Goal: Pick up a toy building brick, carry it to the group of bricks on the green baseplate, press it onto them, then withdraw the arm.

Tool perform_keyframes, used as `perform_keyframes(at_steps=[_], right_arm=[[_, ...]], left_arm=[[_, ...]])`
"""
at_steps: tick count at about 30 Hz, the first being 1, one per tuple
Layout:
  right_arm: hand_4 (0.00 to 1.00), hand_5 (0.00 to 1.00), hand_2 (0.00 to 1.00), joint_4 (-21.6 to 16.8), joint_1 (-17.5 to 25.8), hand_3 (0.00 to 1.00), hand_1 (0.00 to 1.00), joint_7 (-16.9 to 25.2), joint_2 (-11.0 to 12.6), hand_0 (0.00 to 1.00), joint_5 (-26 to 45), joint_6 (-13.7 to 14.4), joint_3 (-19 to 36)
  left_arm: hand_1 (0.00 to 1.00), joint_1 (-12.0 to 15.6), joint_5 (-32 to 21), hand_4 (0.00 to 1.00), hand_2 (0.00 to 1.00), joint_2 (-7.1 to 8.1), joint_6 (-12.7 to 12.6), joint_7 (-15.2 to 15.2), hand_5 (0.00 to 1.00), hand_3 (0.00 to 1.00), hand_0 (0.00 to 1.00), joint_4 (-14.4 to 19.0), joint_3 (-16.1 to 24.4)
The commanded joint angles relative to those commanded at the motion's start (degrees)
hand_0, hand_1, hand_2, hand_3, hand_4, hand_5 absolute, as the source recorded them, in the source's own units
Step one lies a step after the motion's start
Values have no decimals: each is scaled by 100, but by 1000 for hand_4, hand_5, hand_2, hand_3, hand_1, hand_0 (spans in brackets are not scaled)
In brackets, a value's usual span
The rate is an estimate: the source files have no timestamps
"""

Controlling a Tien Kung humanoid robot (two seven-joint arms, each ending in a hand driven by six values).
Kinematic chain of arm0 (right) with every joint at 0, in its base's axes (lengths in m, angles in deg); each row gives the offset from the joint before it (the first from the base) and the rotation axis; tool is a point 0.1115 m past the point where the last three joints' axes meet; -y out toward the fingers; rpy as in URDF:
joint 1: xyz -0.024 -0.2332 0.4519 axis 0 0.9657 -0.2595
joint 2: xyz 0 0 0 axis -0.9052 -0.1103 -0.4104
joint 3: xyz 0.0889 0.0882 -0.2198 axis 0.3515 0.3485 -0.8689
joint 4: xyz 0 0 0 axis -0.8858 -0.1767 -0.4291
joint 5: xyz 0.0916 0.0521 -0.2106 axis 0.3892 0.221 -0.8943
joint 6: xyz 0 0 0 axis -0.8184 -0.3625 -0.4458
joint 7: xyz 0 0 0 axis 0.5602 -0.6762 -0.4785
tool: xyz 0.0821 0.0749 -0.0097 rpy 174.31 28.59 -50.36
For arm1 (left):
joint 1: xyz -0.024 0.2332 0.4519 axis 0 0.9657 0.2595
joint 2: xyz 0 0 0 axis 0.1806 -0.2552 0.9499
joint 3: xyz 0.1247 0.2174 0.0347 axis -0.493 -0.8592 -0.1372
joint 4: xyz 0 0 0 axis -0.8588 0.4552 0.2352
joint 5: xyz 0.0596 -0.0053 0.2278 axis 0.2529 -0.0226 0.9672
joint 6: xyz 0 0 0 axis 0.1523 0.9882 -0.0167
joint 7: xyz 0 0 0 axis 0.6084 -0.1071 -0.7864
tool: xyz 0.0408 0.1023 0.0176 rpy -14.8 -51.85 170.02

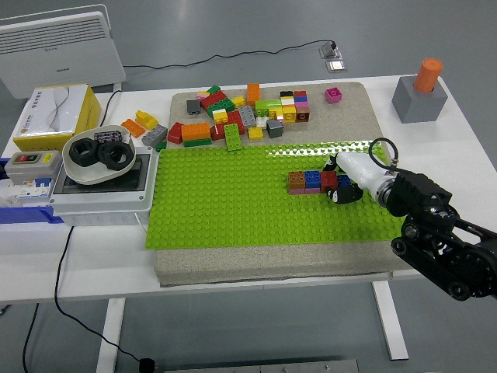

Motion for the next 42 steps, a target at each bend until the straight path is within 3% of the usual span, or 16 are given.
perform_keyframes(at_steps=[42], right_arm=[[645,205,735,6,-4,655,731,22,-2,759,60,19,52]], left_arm=[[706,9,-8,649,608,1,1,5,321,445,764,1,15]])
